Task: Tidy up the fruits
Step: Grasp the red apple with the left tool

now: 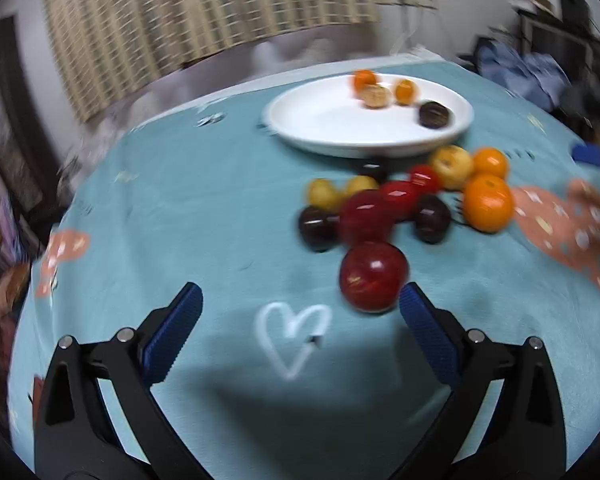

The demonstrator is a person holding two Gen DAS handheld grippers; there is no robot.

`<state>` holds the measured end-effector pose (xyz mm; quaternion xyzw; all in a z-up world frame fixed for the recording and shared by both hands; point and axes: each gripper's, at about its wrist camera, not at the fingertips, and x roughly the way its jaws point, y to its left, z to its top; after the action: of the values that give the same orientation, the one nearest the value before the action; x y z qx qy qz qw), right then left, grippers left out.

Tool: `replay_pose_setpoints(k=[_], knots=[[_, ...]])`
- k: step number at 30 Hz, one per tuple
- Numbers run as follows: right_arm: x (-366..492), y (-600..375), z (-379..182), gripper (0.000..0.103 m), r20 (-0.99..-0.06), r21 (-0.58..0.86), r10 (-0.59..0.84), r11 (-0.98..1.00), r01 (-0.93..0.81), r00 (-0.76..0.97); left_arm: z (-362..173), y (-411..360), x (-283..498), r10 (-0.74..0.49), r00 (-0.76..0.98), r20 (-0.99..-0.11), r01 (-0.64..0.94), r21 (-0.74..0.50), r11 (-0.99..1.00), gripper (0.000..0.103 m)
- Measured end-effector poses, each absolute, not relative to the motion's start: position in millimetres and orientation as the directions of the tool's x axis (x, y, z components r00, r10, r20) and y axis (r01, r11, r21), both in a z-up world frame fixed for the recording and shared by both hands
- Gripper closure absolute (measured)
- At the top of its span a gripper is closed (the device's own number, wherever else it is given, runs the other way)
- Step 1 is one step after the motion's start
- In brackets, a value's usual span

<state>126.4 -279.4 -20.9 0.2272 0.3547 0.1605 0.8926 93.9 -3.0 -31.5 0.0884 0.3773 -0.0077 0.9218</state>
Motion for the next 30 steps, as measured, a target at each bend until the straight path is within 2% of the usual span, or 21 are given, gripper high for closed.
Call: replay_pose_setpoints(k=[3,8,16,22,23,25,27,30], knots=[[126.5,-278.3,-20.8,0.005,-0.562,0.522,0.452,0.844,-0.127,0.693,-28.6,10.5,94.6,-0.034,0.706,-0.708,0.091,0.043,0.995,0.003],[125.9,-275.2,-20.7,0.005,-0.565,0.505,0.447,0.852,-0.137,0.694,-31.6,-2.8,94.0,-0.038,0.704,-0.709,0.139,0.085,0.987,0.003],[126.5,-271.5,-22.4,0.005,-0.575,0.492,0.445,0.859,-0.145,0.686,-34.8,10.1,105.0,-0.087,0.684,-0.725,0.121,-0.005,0.993,0.003],[129.1,-268.5,-27.3,0.005,-0.593,0.479,0.439,0.866,-0.143,0.675,-35.8,3.1,112.8,-0.09,0.688,-0.72,0.145,0.015,0.989,0.005],[129.3,-268.3,-27.6,0.005,-0.594,0.477,0.438,0.867,-0.143,0.674,-36.6,2.2,113.9,-0.096,0.683,-0.724,0.151,0.012,0.988,0.011],[129.8,-267.1,-28.0,0.005,-0.598,0.471,0.437,0.87,-0.146,0.672,-40.4,1.9,117.3,-0.121,0.659,-0.742,0.169,-0.011,0.986,0.027],[129.8,-265.7,-28.7,0.005,-0.601,0.468,0.436,0.871,-0.148,0.669,-44.2,2.9,121.1,-0.143,0.635,-0.759,0.178,-0.036,0.983,0.048],[129.9,-262.7,-30.0,0.005,-0.606,0.459,0.435,0.875,-0.154,0.666,-46.4,6.8,126.2,-0.182,0.617,-0.765,0.185,-0.083,0.979,0.052]])
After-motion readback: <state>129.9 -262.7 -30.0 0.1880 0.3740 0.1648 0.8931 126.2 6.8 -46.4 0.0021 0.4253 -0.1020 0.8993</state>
